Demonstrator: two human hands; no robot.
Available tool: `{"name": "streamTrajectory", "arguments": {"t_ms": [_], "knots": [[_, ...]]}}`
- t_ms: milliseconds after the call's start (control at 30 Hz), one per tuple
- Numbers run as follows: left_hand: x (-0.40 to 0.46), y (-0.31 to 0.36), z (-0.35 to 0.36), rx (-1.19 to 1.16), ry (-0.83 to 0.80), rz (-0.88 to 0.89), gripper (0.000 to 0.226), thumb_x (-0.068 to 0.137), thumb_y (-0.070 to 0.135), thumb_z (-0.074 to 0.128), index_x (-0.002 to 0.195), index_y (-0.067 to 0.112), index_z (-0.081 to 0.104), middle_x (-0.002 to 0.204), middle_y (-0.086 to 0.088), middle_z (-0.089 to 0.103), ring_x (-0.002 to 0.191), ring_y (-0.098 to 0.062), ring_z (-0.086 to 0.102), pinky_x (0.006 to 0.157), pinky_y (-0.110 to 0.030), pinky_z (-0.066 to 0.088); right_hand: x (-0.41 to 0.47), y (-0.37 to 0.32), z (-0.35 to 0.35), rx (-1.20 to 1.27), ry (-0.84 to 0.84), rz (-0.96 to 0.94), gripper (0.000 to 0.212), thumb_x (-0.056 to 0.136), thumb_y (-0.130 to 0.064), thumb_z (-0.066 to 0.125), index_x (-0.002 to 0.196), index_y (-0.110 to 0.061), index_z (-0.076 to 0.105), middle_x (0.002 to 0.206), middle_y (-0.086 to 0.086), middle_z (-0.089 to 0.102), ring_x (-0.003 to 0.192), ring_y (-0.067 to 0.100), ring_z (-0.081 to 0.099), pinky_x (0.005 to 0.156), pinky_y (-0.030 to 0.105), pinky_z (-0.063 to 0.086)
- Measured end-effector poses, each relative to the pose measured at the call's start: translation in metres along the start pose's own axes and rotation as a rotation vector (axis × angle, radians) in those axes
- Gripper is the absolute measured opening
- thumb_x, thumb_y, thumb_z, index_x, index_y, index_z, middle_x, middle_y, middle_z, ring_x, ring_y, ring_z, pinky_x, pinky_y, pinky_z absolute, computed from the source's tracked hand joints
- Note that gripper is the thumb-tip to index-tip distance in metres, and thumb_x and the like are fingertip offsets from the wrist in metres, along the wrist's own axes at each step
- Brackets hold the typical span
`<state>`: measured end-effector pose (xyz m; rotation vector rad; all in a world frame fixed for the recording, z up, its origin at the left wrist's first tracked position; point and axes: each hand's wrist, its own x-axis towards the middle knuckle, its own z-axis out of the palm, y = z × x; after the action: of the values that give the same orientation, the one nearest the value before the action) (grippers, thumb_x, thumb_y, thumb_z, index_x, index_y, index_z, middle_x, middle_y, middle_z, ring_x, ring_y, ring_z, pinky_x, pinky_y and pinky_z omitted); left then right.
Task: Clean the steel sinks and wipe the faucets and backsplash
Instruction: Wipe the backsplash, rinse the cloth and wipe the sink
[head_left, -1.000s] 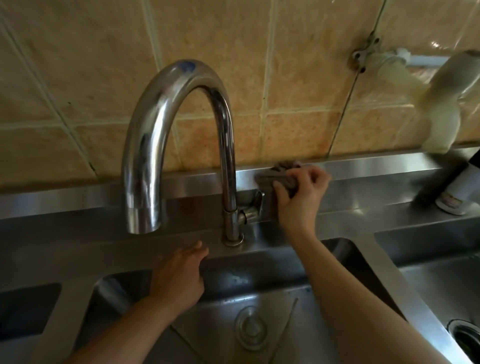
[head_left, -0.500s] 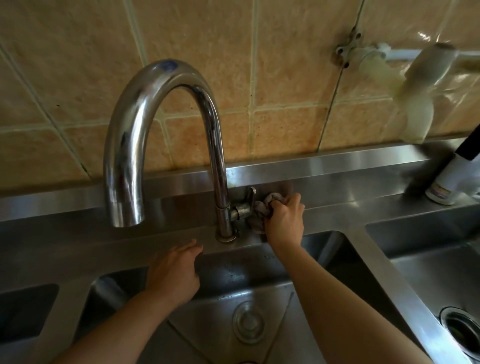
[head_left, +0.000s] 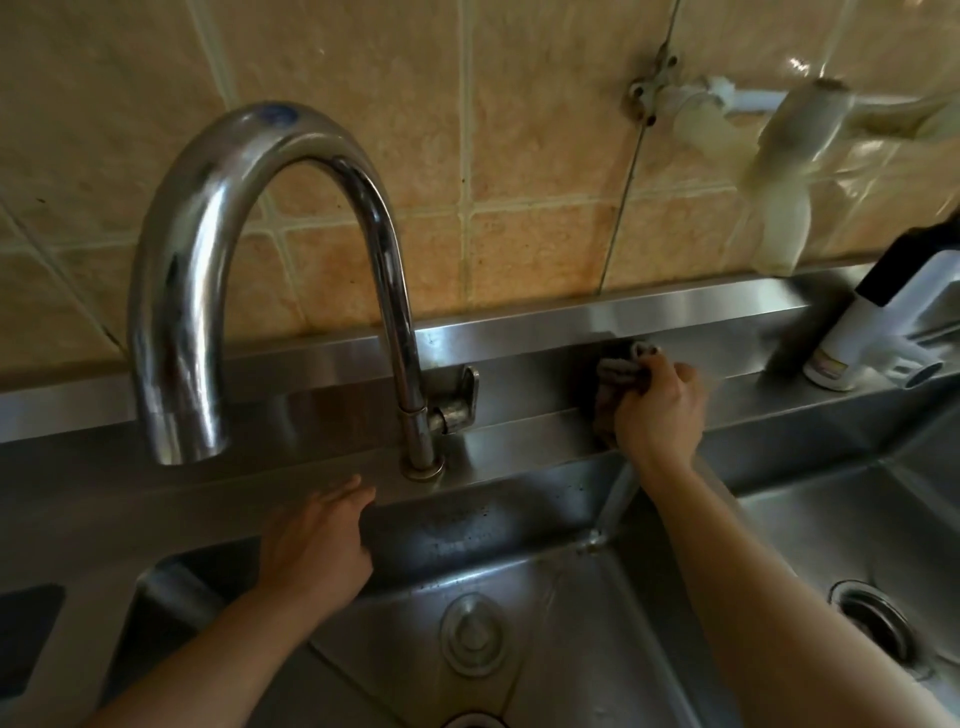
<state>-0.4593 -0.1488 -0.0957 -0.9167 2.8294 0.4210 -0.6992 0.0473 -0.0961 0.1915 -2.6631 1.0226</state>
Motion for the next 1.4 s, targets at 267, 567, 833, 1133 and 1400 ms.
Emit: {"name": "streamTrajectory", "arguments": {"t_ms": [267,567,833,1133,1400], "knots": [[0.003,-0.001,-0.002,0.016,-0.035,0.003,0.064,0.091,0.015,0.053,0.147,0.03,0.027,0.157,0.01,0.017,0.141,-0.013,0.026,0.113,-0.034,0.03,-0.01,0.022,0.033,-0.418,-0.434,-0.168,0.043,0.094,-0.045,0.039,0.135,-0.031,0.037,0.148,0.012,0.02,0.139,0.036,0.013,0.115,0.054,0.01],[0.001,0.0,0.002,0.0,-0.085,-0.024,0.068,0.09,0.015,0.056,0.149,0.028,0.025,0.158,0.007,0.015,0.142,-0.019,0.023,0.113,-0.043,0.03,-0.043,0.085,-0.045,-0.387,-0.497,-0.167,0.054,0.095,-0.027,0.043,0.147,-0.023,0.029,0.155,0.01,0.016,0.141,0.034,0.015,0.115,0.043,0.019],[-0.013,-0.007,-0.004,0.069,-0.132,-0.017,0.075,0.09,0.021,0.055,0.152,0.024,0.013,0.16,0.005,0.004,0.145,-0.02,0.017,0.115,-0.041,0.025,-0.086,0.102,-0.074,-0.434,-0.359,-0.135,0.056,0.082,-0.02,0.061,0.136,-0.018,0.046,0.146,0.011,0.036,0.131,0.039,0.029,0.108,0.047,0.029],[-0.036,-0.079,-0.023,0.094,-0.046,-0.177,0.077,0.09,0.022,0.058,0.152,0.019,0.013,0.159,-0.001,0.01,0.143,-0.022,0.022,0.115,-0.04,0.023,-0.04,0.05,0.002,-0.474,-0.371,-0.263,0.06,0.094,-0.03,0.05,0.148,-0.027,0.025,0.157,0.002,0.016,0.144,0.034,0.003,0.119,0.05,0.0],[-0.048,-0.111,-0.023,0.19,-0.092,-0.257,0.071,0.092,0.033,0.051,0.152,0.024,0.014,0.16,0.006,0.007,0.144,-0.02,0.019,0.115,-0.04,0.021,-0.154,-0.03,0.06,-0.148,-0.4,-0.416,0.068,0.091,-0.009,0.054,0.15,-0.023,0.022,0.159,0.001,0.009,0.147,0.031,-0.004,0.114,0.047,-0.008]]}}
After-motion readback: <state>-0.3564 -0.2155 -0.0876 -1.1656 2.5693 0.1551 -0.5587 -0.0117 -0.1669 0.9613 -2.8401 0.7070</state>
